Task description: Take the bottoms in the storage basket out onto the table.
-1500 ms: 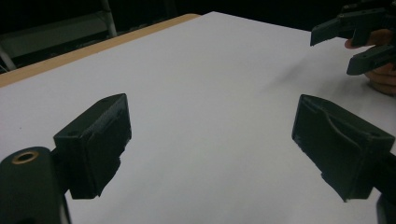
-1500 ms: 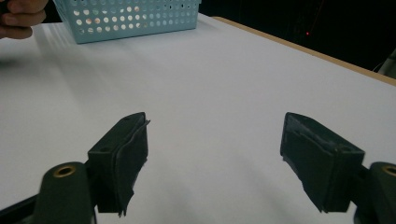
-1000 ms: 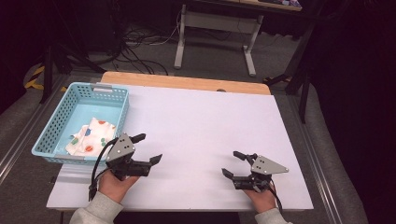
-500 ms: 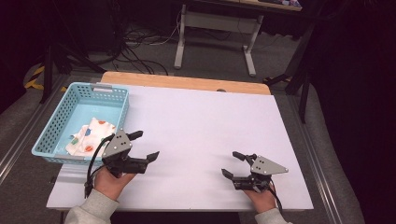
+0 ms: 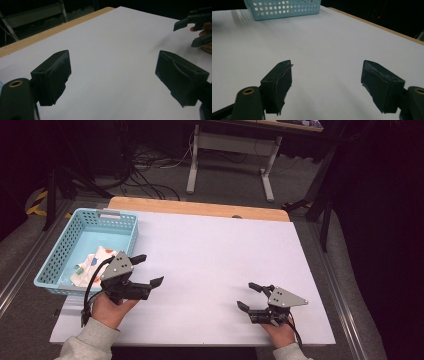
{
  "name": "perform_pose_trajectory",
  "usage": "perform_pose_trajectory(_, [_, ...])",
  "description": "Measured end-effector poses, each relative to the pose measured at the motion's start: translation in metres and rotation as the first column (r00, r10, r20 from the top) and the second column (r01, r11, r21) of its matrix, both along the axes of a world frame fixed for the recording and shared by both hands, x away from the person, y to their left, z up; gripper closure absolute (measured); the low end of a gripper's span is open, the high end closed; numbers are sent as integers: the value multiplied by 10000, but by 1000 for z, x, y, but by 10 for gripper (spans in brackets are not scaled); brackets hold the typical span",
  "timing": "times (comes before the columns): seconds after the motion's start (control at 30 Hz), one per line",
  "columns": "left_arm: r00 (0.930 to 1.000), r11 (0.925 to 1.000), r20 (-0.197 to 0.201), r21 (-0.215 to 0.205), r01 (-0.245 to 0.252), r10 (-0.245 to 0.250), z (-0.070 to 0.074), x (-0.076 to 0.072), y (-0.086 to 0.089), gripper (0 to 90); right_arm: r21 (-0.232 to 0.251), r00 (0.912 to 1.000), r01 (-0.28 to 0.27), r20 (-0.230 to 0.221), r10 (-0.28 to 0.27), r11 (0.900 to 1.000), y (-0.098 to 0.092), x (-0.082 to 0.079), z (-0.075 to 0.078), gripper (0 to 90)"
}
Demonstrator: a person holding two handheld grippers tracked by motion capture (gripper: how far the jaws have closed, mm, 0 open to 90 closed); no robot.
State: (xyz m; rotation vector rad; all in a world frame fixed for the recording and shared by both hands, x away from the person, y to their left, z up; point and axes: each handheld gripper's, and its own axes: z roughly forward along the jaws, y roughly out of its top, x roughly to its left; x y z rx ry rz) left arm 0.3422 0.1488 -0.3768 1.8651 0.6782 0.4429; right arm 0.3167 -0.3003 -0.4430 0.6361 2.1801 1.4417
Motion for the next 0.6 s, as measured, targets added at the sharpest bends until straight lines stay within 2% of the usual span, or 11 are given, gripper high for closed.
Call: perform_pose_trajectory(0.6, [9992,9994,-197,88,-337,339,14,8,24,137,-46,10000,-14,30,14,10000,1,0,0,243])
